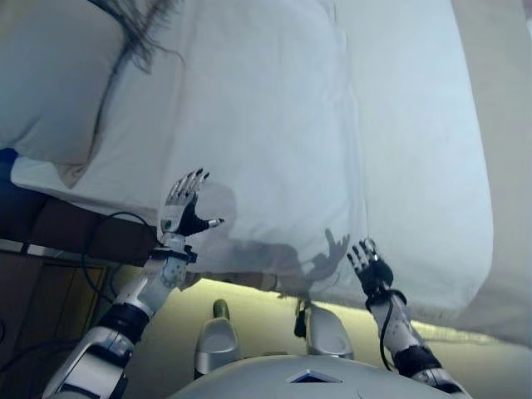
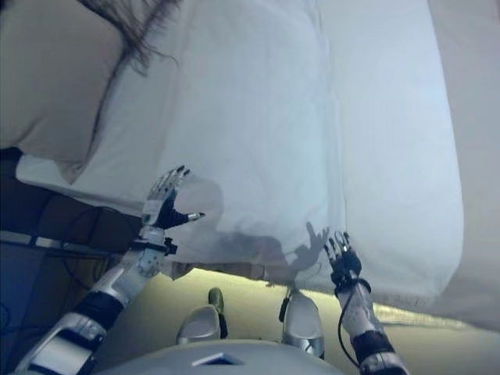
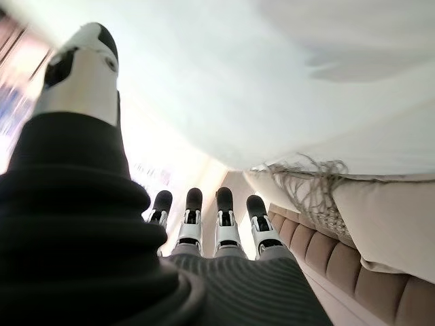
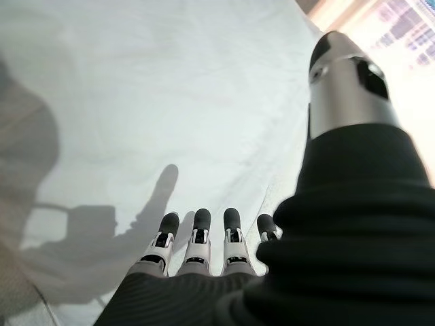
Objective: Make the bed neatly
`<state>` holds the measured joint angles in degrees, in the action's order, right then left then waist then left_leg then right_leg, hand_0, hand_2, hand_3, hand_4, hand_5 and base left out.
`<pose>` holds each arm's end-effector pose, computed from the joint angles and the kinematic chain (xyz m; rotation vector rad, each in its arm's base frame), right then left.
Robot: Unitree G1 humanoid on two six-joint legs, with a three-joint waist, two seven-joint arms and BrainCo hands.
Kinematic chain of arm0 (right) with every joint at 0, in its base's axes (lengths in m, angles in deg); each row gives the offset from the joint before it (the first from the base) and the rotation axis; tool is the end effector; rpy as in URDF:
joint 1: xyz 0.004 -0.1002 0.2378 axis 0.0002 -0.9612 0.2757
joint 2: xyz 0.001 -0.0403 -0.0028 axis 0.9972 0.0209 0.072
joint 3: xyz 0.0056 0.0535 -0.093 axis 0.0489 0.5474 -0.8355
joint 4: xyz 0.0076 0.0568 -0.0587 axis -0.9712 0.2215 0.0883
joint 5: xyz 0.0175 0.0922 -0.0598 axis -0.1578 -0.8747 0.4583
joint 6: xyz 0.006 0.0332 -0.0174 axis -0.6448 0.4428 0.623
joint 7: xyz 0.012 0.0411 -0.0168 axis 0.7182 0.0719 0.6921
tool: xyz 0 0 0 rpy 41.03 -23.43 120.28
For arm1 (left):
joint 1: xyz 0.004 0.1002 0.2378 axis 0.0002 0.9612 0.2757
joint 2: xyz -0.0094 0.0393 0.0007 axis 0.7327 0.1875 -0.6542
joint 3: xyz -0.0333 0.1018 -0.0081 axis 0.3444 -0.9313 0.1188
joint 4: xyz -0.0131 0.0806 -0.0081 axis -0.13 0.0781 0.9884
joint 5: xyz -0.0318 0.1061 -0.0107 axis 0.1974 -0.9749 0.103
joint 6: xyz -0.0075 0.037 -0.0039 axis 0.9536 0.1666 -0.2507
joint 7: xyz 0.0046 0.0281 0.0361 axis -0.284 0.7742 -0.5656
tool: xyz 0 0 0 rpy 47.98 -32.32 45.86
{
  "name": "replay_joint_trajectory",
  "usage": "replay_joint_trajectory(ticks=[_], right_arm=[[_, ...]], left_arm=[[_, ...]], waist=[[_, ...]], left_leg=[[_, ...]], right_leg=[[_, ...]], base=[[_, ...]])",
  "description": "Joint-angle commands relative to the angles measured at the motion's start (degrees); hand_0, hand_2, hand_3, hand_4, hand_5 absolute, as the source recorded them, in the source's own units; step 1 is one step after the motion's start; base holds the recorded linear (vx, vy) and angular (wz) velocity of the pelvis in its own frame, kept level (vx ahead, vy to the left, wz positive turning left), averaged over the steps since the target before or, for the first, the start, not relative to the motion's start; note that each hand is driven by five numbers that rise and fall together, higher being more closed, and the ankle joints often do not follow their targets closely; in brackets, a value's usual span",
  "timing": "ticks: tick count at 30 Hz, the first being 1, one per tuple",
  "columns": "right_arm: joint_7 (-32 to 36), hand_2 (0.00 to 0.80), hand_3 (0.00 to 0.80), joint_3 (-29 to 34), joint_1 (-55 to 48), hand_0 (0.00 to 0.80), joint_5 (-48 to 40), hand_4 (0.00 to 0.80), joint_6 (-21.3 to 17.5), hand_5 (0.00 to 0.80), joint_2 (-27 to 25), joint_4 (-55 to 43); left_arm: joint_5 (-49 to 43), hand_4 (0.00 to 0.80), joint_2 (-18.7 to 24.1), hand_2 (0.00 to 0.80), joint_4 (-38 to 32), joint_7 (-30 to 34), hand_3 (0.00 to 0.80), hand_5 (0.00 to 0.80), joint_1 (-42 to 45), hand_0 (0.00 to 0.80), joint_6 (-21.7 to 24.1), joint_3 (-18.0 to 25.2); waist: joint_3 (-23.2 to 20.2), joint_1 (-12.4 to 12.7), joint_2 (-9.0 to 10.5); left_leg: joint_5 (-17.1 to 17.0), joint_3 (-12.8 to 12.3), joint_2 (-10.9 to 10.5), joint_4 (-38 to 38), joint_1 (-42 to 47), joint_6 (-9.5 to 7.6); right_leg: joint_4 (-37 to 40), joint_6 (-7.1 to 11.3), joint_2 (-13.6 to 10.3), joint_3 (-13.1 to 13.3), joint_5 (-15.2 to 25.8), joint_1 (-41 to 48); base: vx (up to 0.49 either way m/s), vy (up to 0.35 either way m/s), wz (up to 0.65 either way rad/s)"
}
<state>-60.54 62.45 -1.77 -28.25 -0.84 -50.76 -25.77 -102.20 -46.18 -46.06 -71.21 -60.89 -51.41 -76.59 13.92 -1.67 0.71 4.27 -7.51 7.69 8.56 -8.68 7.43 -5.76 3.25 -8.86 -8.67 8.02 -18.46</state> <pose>0.1879 -0.2135 -0.0527 0.7607 0.3789 -0.2548 0.2462 0.2010 -0.0094 1.2076 -0.2430 0.0593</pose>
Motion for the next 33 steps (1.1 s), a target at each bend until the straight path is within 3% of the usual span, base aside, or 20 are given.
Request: replay_joint_trajectory(ticks=[1, 5, 10, 20, 21, 33], right_arm=[[-0.3, 0.0, 0.0, -1.0, 2.9, 0.0, -2.2, 0.0, -4.7, 0.0, -2.7, -5.9], [-0.5, 0.0, 0.0, -1.4, 6.0, 0.0, -0.1, 0.0, -4.0, 0.0, -3.5, -6.8], [-0.8, 0.0, 0.0, -2.7, 7.4, 0.0, 0.7, 0.0, -5.0, 0.0, -3.4, -9.1], [-0.9, 0.0, 0.0, -4.0, 9.1, 0.0, -0.2, 0.0, -7.1, 0.0, -2.9, -12.2], [-0.8, 0.0, 0.0, -4.3, 9.2, 0.0, 0.0, 0.0, -7.0, 0.0, -2.9, -12.4], [-1.7, 0.0, 0.0, -5.4, 11.3, 0.0, 1.1, 0.0, -6.1, 0.0, -3.9, -16.3]], left_arm=[[-0.9, 0.0, -2.9, 0.0, 4.6, -6.3, 0.0, 0.0, -5.9, 0.0, -3.7, -0.8], [2.1, 0.0, -3.4, 0.0, 8.7, -10.5, 0.0, 0.0, -7.5, 0.0, -6.3, -1.5], [4.7, 0.0, -1.9, 0.0, 11.3, -12.4, 0.0, 0.0, -10.3, 0.0, -8.5, -0.6], [3.5, 0.0, -0.2, 0.0, 13.8, -11.8, 0.0, 0.0, -15.4, 0.0, -13.2, -0.2], [3.6, 0.0, 0.1, 0.0, 14.4, -11.9, 0.0, 0.0, -15.8, 0.0, -13.5, -0.1], [4.3, 0.0, 2.8, 0.0, 16.7, -11.6, 0.0, 0.0, -19.2, 0.0, -12.7, 1.2]], waist=[[3.3, -3.1, -1.66], [5.2, -4.4, -1.98], [8.2, -4.3, -0.43], [12.1, -2.9, 2.53], [12.3, -2.7, 2.56], [13.8, -2.4, 3.62]], left_leg=[[-6.5, 3.6, 3.0, -1.7, -4.3, -1.61], [-6.0, 2.3, 1.6, 0.1, -7.3, -1.44], [-4.9, 1.0, 1.2, 6.5, -14.5, -1.54], [-3.4, 3.3, 1.6, 16.3, -25.0, -1.71], [-1.3, 3.8, 1.9, 18.1, -25.3, -1.42], [1.1, 5.0, 2.3, 26.0, -32.6, -2.18]], right_leg=[[-8.9, 5.45, -3.1, 1.6, -5.9, -3.3], [-8.9, 6.53, -4.5, 3.2, -3.9, -7.5], [-12.7, 7.23, -5.7, 3.7, -4.1, -12.9], [-18.2, 6.73, -5.8, 2.7, -5.2, -18.4], [-19.8, 7.05, -5.5, 2.9, -7.1, -18.4], [-25.1, 5.97, -5.2, 3.7, -8.6, -23.9]], base=[[-0.147, 0.284, -0.12], [-0.069, 0.253, -0.22], [-0.095, 0.06, -0.19], [-0.054, -0.022, 0.0], [0.057, -0.012, -0.02], [-0.012, 0.025, -0.14]])
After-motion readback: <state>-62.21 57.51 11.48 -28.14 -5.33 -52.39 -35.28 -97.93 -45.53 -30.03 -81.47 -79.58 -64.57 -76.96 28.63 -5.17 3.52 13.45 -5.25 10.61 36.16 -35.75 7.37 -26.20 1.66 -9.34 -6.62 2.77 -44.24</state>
